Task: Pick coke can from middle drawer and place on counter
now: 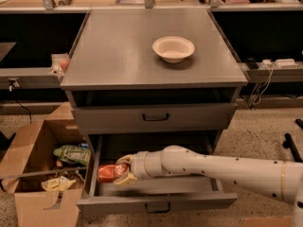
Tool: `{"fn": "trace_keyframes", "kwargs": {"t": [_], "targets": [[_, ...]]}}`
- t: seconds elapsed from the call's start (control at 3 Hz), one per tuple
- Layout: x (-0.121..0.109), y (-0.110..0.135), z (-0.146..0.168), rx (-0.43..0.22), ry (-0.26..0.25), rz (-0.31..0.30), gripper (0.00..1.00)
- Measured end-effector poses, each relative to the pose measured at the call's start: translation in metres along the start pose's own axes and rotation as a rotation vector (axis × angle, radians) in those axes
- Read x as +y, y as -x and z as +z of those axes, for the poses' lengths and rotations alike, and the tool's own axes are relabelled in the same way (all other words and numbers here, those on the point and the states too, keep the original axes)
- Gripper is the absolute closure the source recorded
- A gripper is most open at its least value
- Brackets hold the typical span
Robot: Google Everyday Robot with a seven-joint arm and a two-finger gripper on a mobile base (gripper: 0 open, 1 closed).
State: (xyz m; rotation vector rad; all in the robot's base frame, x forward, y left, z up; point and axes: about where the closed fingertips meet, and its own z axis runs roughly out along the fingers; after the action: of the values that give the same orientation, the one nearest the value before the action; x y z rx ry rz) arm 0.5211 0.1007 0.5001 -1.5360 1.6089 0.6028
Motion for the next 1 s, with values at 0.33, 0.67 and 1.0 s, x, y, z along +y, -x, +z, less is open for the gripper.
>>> {"fn": "trace_keyframes", "kwargs": {"t": [0.33,0.67,1.0], "targets": [[-0.010,-0.007,-0.027,-0.021,-0.058,0.031,1.00],[-0.010,0.001,-0.028,-0.064,-0.061,0.029,1.00],[-0.020,0.059,-0.061,-0.149,-0.074,-0.070,1.00]]}}
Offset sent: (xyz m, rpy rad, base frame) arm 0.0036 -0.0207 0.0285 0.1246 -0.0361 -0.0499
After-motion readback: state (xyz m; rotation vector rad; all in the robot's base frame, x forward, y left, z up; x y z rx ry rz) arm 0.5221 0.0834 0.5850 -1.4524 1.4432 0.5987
